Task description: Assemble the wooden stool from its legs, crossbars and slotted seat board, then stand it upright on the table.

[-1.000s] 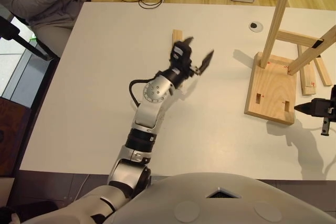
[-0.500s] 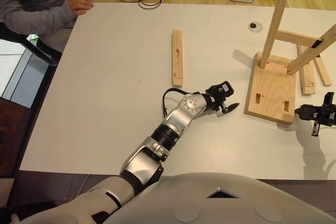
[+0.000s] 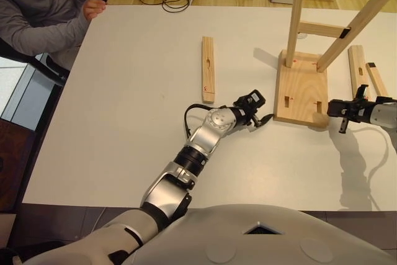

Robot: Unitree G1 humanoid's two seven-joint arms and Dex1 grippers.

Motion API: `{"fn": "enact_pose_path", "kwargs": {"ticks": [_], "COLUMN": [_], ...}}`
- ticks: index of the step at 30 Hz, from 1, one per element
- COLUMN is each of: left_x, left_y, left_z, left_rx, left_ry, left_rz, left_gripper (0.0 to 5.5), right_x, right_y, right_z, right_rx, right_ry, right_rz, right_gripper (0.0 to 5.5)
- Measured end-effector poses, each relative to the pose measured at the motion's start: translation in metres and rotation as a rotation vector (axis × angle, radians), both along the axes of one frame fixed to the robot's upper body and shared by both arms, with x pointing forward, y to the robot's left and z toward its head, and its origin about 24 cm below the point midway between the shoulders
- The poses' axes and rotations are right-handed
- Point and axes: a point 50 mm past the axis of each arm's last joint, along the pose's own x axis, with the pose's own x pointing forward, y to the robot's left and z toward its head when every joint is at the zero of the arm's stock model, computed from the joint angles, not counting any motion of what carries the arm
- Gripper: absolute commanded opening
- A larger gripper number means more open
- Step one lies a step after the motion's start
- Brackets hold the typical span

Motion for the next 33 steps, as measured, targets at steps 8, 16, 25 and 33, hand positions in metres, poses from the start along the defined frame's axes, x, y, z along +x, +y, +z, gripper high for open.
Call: {"fn": "enact_pose_path", "kwargs": {"ticks": [8,16,25,33], "left_x": [0.011,0.027,0.032,0.032], "left_y": [0.029,0.05,0.083,0.079], "left_z": [0.002,0.085,0.121,0.12], "left_rx": [0.028,-0.276,-0.439,-0.457], "left_ry": [-0.027,-0.321,-0.478,-0.485], "left_rz": [0.084,0.322,0.505,0.534], "left_gripper": [3.98,4.4,5.4,5.4], "right_x": [0.033,0.021,-0.024,-0.023], "right_y": [0.035,0.006,-0.119,-0.136], "right_z": [-0.01,0.06,0.031,0.009], "right_rx": [0.068,0.388,0.51,0.531], "right_ry": [-0.099,-0.442,-0.532,-0.497], "right_rz": [-0.002,-0.186,-0.947,-1.183], "right_gripper": [0.04,0.77,2.49,3.76]}}
